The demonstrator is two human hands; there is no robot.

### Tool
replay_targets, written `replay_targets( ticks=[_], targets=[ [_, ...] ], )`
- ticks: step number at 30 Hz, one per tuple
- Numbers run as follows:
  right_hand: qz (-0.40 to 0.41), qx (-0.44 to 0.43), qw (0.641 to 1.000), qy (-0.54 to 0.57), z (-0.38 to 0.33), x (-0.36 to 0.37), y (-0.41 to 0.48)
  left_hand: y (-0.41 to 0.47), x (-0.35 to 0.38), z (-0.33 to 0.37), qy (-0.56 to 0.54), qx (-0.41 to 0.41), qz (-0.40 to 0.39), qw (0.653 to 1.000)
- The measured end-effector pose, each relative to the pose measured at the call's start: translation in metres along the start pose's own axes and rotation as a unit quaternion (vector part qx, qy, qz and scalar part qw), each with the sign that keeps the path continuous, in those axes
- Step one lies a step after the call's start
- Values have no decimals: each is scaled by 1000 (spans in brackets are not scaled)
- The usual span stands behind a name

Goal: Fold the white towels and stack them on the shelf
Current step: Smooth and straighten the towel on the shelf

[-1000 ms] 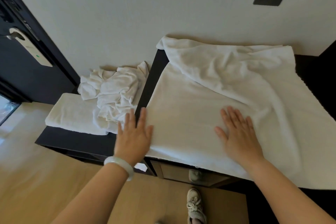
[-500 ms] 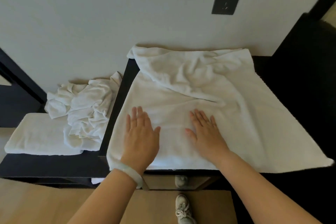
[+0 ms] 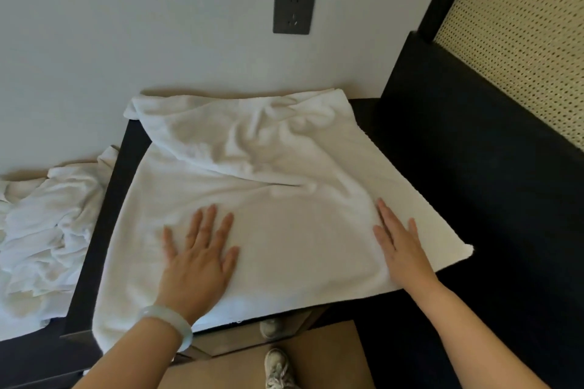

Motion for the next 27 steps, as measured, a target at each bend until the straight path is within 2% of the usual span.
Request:
replay_targets(
  ticks=[3, 4, 7, 9, 11, 13, 16, 19, 20, 21, 22, 24, 27],
  targets=[
    [-31, -15, 994, -99, 3, 10, -1, 6, -6, 16, -6, -20, -18, 1000],
    [-30, -15, 991, -130, 4, 13, 1, 9, -13, 35, -16, 2, -10, 1000],
    [-26, -5, 989, -148, 4, 21, 7, 18, -42, 128, -51, 166, 50, 983],
    [-42, 2, 991, -131, 5, 23, 8, 21, -45, 175, -48, 235, 47, 970],
    [-66, 39, 991, -106, 15, 12, 3, 29, -32, 184, -28, 228, 14, 973],
    [-54, 106, 987, -109, 37, -11, -11, 33, -19, 178, -12, 211, 5, 977],
    [-11, 186, 961, -203, 53, -47, -28, 34, -15, 174, 3, 202, 16, 979],
    [107, 132, 977, -129, 24, -73, 4, 34, -16, 178, 4, 203, 13, 979],
    [112, 90, 983, -113, 16, -74, 20, 33, -16, 177, 4, 205, 11, 979],
    [79, 48, 990, -111, 9, -67, 36, 33, -16, 175, 2, 204, 11, 979],
    [14, 24, 992, -120, 5, -53, 47, 33, -18, 174, -1, 202, 12, 979],
    [-96, 33, 984, -145, 15, -26, 57, 31, -20, 173, 0, 205, 11, 979],
    [-88, 103, 976, -170, 35, -19, 62, 31, -22, 175, -17, 214, 7, 977]
  ],
)
Point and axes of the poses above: each hand's wrist, its own y-axis towards the middle knuckle, its own x-axis out of the palm, z = x × y, the point moved 7 cm from there along y, towards the middle knuckle, and after that the axes turned 10 degrees about y, right-handed, at the moved point
